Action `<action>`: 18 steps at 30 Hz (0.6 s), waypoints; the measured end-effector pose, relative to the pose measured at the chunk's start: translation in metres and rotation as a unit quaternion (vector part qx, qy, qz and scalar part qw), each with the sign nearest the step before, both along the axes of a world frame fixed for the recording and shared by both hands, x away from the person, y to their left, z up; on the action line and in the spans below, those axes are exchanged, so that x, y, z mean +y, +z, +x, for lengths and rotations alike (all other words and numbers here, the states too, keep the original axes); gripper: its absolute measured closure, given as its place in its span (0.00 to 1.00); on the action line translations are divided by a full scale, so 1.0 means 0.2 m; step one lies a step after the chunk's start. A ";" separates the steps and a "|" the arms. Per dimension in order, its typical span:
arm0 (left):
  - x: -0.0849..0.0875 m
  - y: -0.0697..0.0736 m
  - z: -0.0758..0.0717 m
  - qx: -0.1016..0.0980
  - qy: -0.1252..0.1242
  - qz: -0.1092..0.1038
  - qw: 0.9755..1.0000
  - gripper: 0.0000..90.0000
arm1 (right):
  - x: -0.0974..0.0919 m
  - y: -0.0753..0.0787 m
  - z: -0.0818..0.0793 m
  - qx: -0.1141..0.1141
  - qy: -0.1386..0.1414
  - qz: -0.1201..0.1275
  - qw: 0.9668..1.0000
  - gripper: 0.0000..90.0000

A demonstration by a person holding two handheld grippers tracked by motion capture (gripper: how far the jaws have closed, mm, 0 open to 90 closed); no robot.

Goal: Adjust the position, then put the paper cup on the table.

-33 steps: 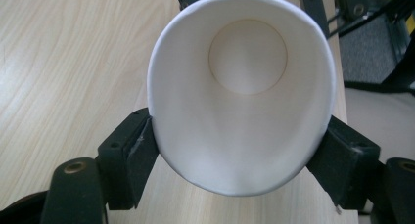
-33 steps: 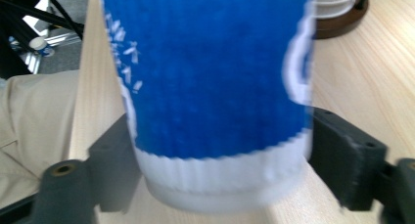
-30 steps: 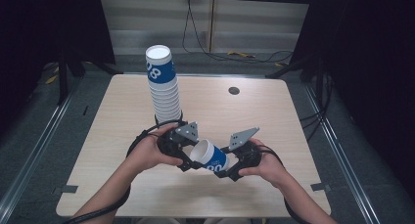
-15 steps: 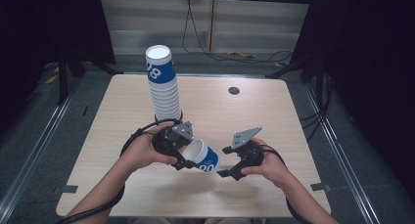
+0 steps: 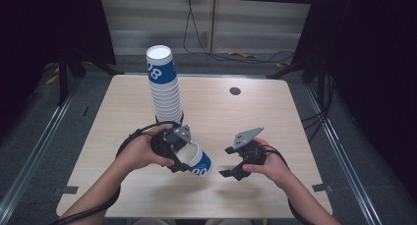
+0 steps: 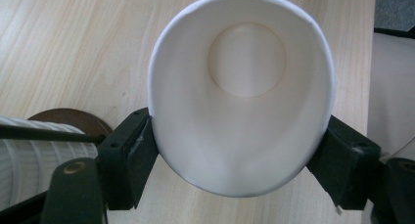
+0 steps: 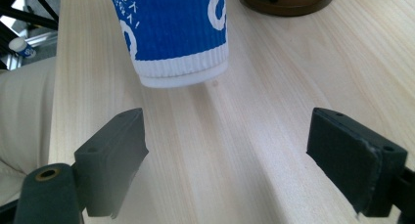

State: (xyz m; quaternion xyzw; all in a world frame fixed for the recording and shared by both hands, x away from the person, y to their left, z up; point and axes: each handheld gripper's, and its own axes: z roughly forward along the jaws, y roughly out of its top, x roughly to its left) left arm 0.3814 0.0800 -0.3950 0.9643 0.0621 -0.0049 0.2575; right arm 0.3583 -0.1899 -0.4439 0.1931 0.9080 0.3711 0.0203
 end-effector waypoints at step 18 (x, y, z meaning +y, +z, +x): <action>-0.01 -0.04 0.00 0.013 -0.001 0.064 0.998 0.26 | -0.03 0.01 -0.01 -0.002 0.001 -0.012 1.000 0.15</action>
